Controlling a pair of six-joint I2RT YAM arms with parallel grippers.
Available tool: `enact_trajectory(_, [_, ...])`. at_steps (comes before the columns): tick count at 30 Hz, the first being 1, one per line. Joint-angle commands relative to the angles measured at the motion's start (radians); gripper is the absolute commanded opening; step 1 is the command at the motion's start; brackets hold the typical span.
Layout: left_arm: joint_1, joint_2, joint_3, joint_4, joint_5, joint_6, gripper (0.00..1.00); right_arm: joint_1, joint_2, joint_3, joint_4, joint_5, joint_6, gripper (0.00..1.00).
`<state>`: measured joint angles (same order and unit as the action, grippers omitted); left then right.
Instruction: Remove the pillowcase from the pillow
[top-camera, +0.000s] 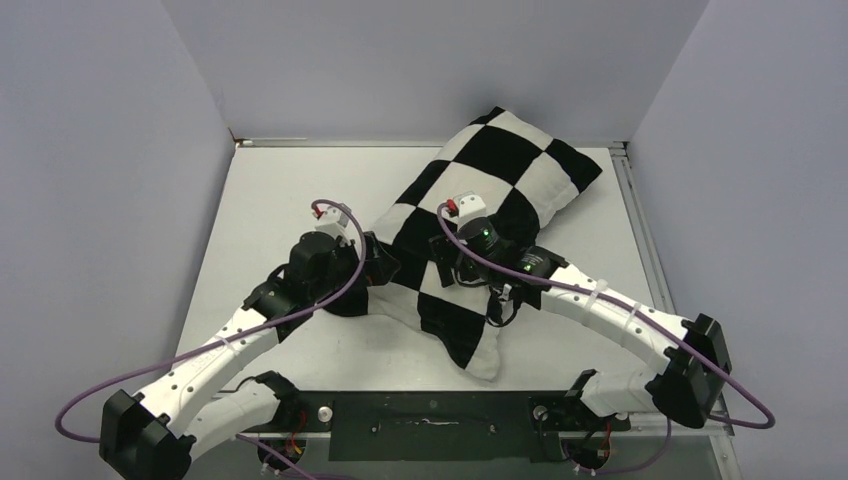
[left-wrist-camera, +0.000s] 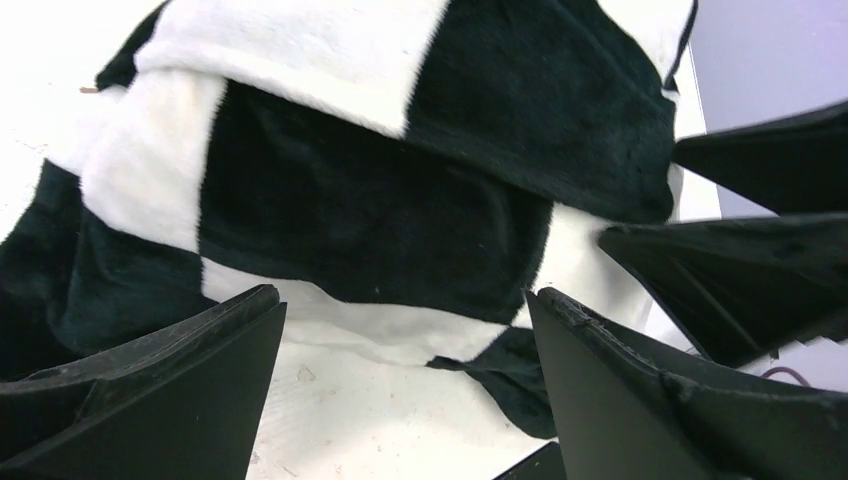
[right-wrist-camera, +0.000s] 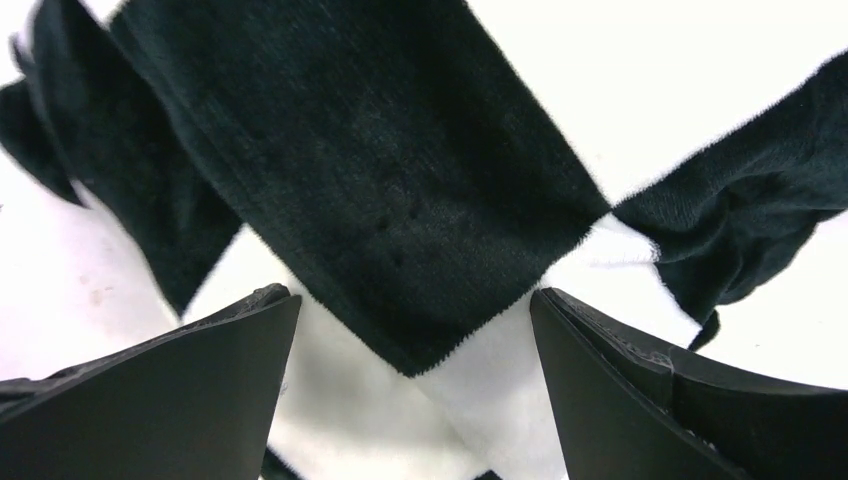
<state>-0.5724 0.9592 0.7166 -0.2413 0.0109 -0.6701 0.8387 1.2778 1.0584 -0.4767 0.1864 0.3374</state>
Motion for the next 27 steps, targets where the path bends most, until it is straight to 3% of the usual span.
enact_trajectory(1, [-0.066, -0.026, -0.005, 0.019, -0.065, 0.025, 0.97, 0.028, 0.059, 0.066, -0.069, 0.204, -0.045, 0.90])
enact_trajectory(9, [-0.162, -0.006, 0.009, 0.067, -0.091, 0.087, 0.97, -0.015, 0.055, 0.078, -0.088, 0.336, -0.040, 0.97])
enact_trajectory(17, [-0.205, 0.049, 0.068, 0.078, -0.071, 0.175, 0.97, -0.204, -0.024, 0.037, -0.010, 0.154, -0.002, 0.65])
enact_trajectory(21, [-0.216, 0.083, 0.122, 0.073, -0.038, 0.224, 0.97, -0.240, -0.017, 0.045, 0.010, 0.051, -0.005, 0.55])
enact_trajectory(23, [-0.221, 0.100, 0.152, 0.067, -0.020, 0.251, 0.97, -0.250, -0.016, 0.037, 0.026, 0.028, -0.006, 0.41])
enact_trajectory(26, [-0.230, 0.129, 0.205, 0.061, 0.010, 0.298, 0.97, -0.284, 0.000, 0.029, 0.027, 0.009, -0.003, 0.09])
enact_trajectory(27, [-0.231, 0.141, 0.225, 0.059, 0.026, 0.314, 0.97, -0.312, 0.003, 0.024, 0.031, -0.017, -0.001, 0.06])
